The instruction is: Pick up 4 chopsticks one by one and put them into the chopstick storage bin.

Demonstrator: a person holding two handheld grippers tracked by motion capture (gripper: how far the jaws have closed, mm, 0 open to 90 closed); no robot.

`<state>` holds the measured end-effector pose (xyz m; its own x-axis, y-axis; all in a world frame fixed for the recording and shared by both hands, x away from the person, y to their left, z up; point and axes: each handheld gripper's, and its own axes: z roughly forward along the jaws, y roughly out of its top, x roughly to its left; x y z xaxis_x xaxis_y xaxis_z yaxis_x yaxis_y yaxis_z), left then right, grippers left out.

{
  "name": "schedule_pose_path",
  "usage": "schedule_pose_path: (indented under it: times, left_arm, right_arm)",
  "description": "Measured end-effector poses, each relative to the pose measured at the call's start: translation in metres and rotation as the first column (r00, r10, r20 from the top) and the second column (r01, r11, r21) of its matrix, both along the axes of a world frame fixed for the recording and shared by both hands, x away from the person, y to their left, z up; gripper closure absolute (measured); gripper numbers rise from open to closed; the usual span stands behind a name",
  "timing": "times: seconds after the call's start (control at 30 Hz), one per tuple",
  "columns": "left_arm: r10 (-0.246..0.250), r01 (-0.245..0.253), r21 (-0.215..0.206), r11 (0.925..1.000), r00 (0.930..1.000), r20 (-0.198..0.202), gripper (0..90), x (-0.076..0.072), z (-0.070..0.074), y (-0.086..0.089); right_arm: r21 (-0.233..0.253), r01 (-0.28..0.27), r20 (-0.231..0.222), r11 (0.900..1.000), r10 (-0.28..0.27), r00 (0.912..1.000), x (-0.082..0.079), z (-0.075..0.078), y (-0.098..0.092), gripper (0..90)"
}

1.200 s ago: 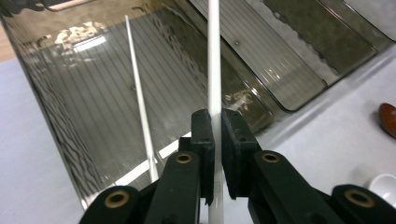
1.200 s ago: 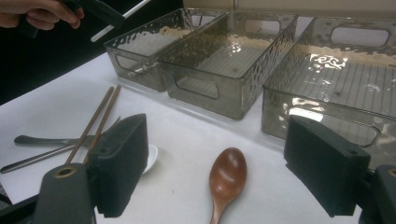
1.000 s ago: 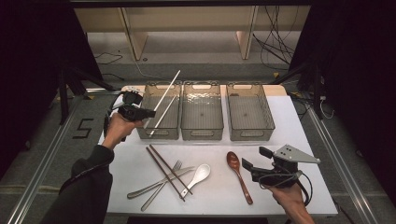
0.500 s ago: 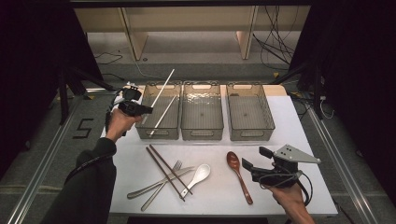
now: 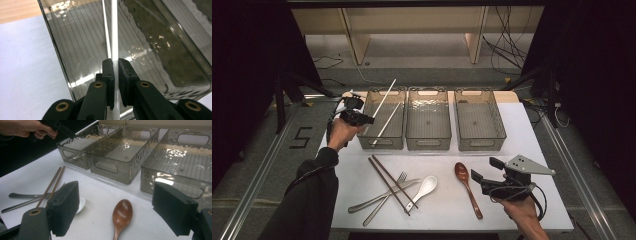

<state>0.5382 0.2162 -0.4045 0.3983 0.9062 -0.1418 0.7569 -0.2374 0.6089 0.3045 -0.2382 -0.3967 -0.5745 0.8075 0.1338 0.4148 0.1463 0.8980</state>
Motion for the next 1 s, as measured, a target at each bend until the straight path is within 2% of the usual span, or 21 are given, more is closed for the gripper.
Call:
schedule_pose_path:
  times: [0.5,0.73,1.0]
  left_arm:
    - [0.042,-0.042,0.003,0.9991,0.9982,-0.044,81.6,0.003,-0.013,0.002]
    - [0.032,-0.033,-0.041,0.9986,0.999,-0.031,64.4,-0.001,-0.003,0.004]
    - [-0.031,0.028,-0.1,0.9946,0.9992,-0.027,47.1,-0.022,0.012,0.0]
  right_arm:
    - [0.0,0.0,0.002,1.0,0.0,1.0,0.0,0.0,0.0,23.0]
    - [0.0,0.0,0.002,1.0,0.0,1.0,0.0,0.0,0.0,23.1]
    - [-0.001,0.001,0.001,1.0,-0.001,1.0,0.0,0.0,0.0,23.0]
